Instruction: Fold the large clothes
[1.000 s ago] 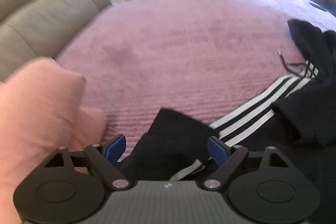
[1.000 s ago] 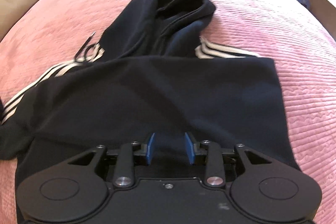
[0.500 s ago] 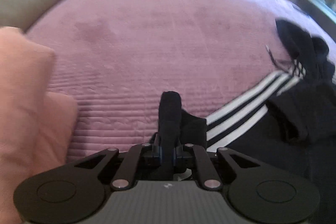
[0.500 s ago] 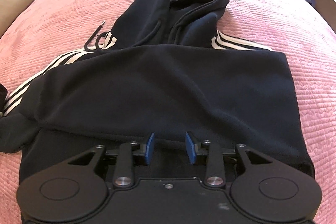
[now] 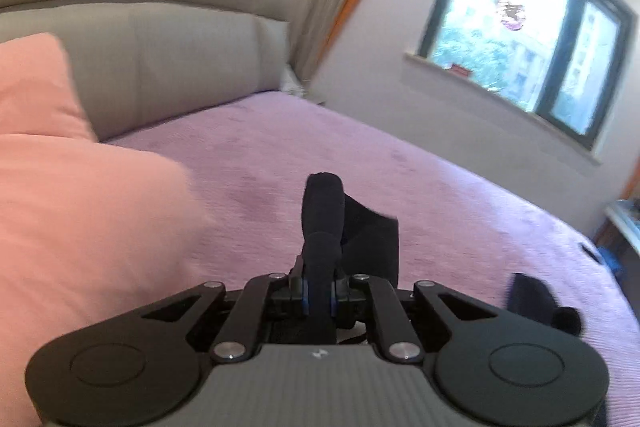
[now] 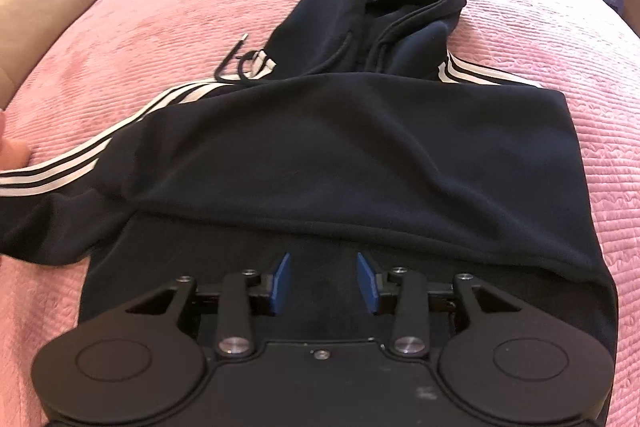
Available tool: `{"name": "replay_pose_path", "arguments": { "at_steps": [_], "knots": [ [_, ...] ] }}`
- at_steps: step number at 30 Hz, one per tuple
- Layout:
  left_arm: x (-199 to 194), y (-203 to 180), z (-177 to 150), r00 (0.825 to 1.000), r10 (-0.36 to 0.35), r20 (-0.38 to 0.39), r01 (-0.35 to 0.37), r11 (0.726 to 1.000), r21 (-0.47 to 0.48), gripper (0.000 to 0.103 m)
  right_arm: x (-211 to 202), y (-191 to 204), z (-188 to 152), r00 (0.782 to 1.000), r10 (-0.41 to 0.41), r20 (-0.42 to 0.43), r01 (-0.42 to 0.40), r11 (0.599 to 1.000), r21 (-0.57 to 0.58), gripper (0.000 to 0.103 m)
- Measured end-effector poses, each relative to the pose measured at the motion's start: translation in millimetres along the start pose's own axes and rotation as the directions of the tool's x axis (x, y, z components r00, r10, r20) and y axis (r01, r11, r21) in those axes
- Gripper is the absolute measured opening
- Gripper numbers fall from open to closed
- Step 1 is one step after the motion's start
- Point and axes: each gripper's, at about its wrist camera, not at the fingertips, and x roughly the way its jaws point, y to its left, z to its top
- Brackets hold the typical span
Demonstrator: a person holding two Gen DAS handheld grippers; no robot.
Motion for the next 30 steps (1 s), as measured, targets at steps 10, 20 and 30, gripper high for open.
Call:
{"name": "replay_pose_path", "arguments": {
  "at_steps": [10,20,30],
  "knots": [
    [19,-204,-65,0.916,-0.387,-0.102,0.393,0.918,0.045,0.011,-55,-44,-6,0.994,-0.051,0.095,0.056,0.997,-0.054,0.047],
    [39,-284,-185,0.754,-0.496,-0.431,0.587,0.803,0.103,0.08,-40,-113,-5,0.999,-0.013,0.05,0.009,0.997,0.076,0.047],
    [31,-205,-208,0.818,-0.235,-0.525,0.379,0.906,0.186,0.08,24,-150,39,0.985,0.171,0.03,-0.173,0.947,0.269,0.071]
  ]
}}
